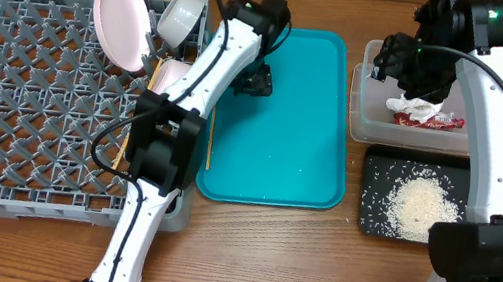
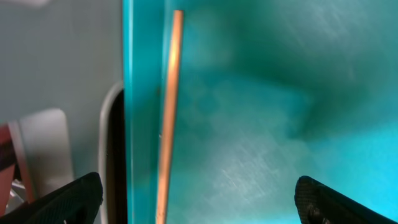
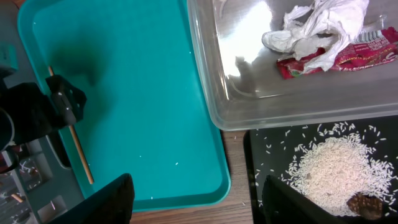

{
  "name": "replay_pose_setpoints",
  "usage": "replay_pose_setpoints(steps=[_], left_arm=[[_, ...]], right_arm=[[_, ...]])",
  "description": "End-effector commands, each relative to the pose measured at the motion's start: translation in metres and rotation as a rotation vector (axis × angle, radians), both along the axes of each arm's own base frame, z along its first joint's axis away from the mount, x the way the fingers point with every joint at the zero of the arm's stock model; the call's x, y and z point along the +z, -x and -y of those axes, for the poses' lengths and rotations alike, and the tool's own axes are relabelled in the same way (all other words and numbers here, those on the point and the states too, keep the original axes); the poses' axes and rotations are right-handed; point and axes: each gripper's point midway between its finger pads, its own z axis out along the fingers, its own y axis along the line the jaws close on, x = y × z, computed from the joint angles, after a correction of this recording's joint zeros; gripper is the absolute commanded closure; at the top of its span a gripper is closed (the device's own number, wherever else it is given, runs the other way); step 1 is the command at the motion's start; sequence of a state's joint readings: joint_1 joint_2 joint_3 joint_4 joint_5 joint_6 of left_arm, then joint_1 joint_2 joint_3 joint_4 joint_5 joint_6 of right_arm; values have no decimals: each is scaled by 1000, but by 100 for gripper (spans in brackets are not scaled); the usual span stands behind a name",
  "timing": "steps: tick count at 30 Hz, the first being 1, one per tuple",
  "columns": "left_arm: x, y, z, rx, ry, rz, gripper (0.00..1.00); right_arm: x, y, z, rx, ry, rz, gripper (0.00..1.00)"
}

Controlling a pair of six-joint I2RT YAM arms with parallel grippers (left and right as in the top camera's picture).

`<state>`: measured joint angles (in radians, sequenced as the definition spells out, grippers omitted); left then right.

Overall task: Sort waste into correct bins and load items into the dishwasher
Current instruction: 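Return left gripper to the tray and grasp the second chopstick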

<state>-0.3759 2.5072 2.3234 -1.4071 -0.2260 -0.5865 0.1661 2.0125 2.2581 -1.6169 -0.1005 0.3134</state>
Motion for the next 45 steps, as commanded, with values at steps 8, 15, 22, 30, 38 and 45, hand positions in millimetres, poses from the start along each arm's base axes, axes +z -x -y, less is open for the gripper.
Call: replay_pose_setpoints(steps=[8, 15, 22, 30, 38, 45], left_arm=[[-14, 2, 5, -26, 31, -24, 0], [-41, 17, -4, -15, 15, -90, 0], [-54, 24, -7, -18, 10, -112, 6], [-74, 37, -2, -24, 44, -156, 20], [-85, 45, -8, -26, 34, -183, 19], [-82, 51, -20, -89, 20, -233, 15]], right_arm=[[9, 0, -3, 13, -8, 25, 32], [8, 2, -3, 13, -7, 18, 32], [8, 2, -3, 13, -7, 16, 32], [8, 3, -3, 13, -6, 13, 32], [8, 3, -2, 13, -5, 10, 32], [8, 3, -2, 13, -6, 10, 32]])
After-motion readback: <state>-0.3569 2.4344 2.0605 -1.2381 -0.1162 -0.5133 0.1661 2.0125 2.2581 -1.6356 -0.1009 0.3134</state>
